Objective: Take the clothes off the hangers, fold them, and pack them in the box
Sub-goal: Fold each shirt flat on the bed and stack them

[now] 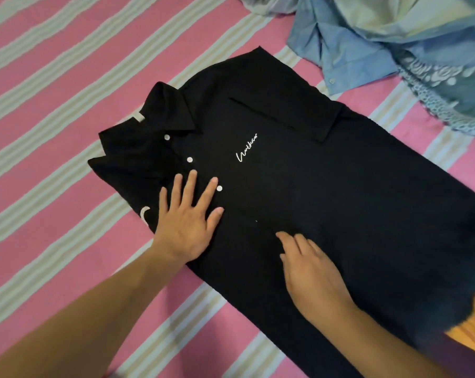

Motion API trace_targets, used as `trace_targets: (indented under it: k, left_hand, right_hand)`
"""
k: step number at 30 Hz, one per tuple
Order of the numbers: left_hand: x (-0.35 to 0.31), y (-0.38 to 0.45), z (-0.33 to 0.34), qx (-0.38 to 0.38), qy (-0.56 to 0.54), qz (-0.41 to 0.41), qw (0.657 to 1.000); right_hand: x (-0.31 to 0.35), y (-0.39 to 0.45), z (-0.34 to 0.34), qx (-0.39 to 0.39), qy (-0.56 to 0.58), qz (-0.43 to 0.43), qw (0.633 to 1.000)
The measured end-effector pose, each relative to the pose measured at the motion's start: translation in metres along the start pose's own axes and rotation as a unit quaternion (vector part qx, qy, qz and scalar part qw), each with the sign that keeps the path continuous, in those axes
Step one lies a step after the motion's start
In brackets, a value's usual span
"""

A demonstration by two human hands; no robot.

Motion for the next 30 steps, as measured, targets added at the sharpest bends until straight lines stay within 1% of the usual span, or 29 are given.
trace_targets:
  k: [2,4,6,7,8,9,10,11,13,15,16,18,19,21,23,24,26,29,30]
  left_hand:
    - [0.000,0.009,0.010,0.021,0.017,0.000,1.000]
    - [-0.003,0.014,0.004,0.030,0.034,-0.017,0.999]
    - [-0.007,0.017,-0.020,0.000,0.041,-0.029,0.999]
    - [-0.012,0.022,-0.038,-0.035,0.028,-0.015,0.999]
    - [-0.018,0.032,-0.057,-0.079,0.014,0.015,0.997]
    - [-0.027,0.048,-0.076,-0.123,0.004,0.052,0.991]
    - [-0.039,0.068,-0.094,-0.147,-0.003,0.090,0.985]
    - [-0.053,0.092,-0.110,-0.154,-0.002,0.123,0.980]
    - [-0.086,0.145,-0.136,-0.138,0.017,0.177,0.974]
    - [-0.118,0.197,-0.152,-0.120,0.071,0.228,0.964]
    - [-0.130,0.220,-0.158,-0.118,0.119,0.250,0.954]
    - [-0.144,0.260,-0.159,-0.092,0.208,0.268,0.936]
    - [-0.147,0.274,-0.158,-0.074,0.229,0.270,0.932]
    - [-0.149,0.288,-0.152,-0.047,0.255,0.262,0.930]
    - [-0.150,0.293,-0.151,-0.041,0.291,0.267,0.918]
    - [-0.149,0.291,-0.155,-0.041,0.291,0.266,0.918]
    - [-0.135,0.279,-0.166,-0.049,0.232,0.251,0.939]
    - [-0.094,0.239,-0.183,-0.102,0.128,0.213,0.963]
    - [-0.079,0.220,-0.185,-0.118,0.106,0.195,0.968]
  right_hand:
    - [-0.025,-0.027,-0.003,-0.006,-0.044,-0.010,0.999]
    - [-0.045,-0.045,-0.023,-0.030,-0.046,-0.032,0.998]
    - [-0.064,-0.047,-0.060,-0.075,-0.004,-0.030,0.997]
    - [-0.079,-0.040,-0.083,-0.109,0.020,-0.014,0.994]
    - [-0.097,-0.031,-0.108,-0.150,0.029,0.014,0.988]
    - [-0.123,-0.020,-0.131,-0.186,0.017,0.045,0.981]
    - [-0.150,-0.008,-0.154,-0.211,-0.010,0.085,0.974]
    - [-0.178,0.002,-0.173,-0.222,-0.032,0.130,0.966]
    - [-0.223,0.016,-0.193,-0.207,-0.052,0.202,0.956]
    - [-0.245,0.026,-0.200,-0.178,-0.050,0.220,0.958]
    - [-0.252,0.029,-0.203,-0.163,-0.039,0.215,0.962]
    - [-0.262,0.031,-0.209,-0.135,0.008,0.206,0.969]
    - [-0.268,0.031,-0.211,-0.113,0.026,0.211,0.971]
    - [-0.275,0.023,-0.214,-0.068,0.023,0.217,0.973]
    - [-0.277,0.012,-0.217,-0.067,0.013,0.206,0.976]
    - [-0.273,0.006,-0.219,-0.074,0.012,0.193,0.978]
    - [-0.257,-0.009,-0.224,-0.093,-0.003,0.155,0.984]
    - [-0.215,-0.043,-0.225,-0.135,-0.072,0.026,0.988]
    - [-0.198,-0.057,-0.221,-0.136,-0.082,-0.010,0.987]
Point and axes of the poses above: each hand's wrist, its own y-axis towards the middle knuckle, its own z-axis out of the palm, x = y × z, the point moved 5 cm from there along y, towards the middle knuckle, and after that the axes turned 15 degrees about y, right-handed, at the moved point
